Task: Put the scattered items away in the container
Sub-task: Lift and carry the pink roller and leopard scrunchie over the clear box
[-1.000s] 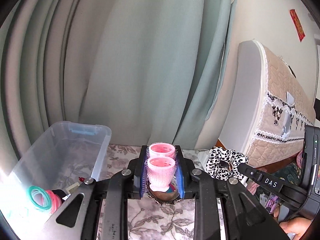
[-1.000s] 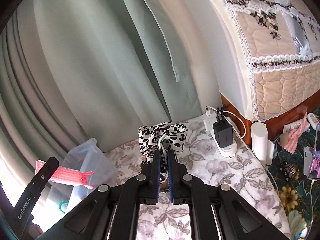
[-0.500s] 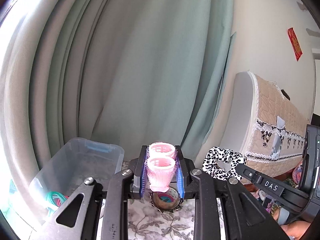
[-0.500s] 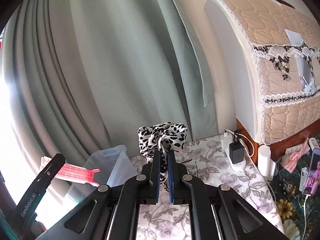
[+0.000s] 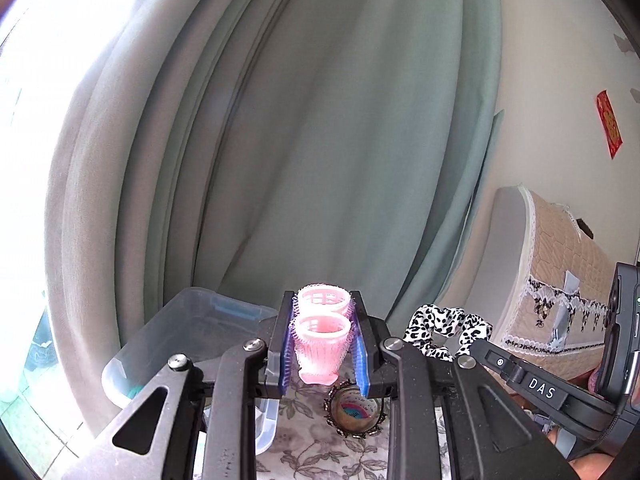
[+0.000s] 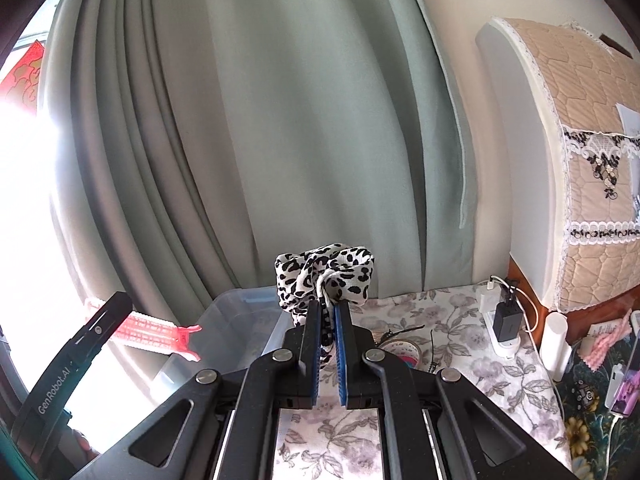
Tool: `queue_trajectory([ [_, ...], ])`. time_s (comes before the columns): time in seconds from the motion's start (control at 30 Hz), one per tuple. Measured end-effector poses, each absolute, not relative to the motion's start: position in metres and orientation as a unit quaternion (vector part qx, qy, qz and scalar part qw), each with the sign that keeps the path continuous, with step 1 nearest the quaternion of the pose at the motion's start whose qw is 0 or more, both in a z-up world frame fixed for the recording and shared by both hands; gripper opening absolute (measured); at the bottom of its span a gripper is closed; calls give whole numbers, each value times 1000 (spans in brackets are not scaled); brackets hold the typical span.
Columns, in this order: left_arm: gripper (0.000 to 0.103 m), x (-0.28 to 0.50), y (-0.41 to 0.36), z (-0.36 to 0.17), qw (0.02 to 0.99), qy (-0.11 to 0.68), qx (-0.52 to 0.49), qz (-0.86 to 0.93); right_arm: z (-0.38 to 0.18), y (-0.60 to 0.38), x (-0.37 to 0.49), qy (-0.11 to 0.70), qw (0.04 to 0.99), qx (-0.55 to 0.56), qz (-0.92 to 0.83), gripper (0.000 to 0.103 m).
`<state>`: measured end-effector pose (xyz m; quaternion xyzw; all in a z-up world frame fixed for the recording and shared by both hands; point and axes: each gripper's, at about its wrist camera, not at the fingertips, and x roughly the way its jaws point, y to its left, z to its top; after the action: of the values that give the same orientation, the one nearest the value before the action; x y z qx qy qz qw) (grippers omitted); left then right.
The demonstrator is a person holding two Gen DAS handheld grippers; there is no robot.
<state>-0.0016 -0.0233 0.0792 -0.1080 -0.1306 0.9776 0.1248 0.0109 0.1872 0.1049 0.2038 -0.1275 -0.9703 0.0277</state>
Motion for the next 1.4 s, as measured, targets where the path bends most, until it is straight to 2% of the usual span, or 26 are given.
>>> queue_trajectory([
  [0.33,25,-2,-69,69,91,-167,-102,977,98,144,-5,-96,67,222,-968,7],
  [0.57,25,-12,-94,50,68,-185,-119,973,72,116,-25,-77,94,260,-958,7],
  [1.4,25,-68,-128,-20,32,-218,-210,953,5,41,-85,-30,154,338,-928,7],
])
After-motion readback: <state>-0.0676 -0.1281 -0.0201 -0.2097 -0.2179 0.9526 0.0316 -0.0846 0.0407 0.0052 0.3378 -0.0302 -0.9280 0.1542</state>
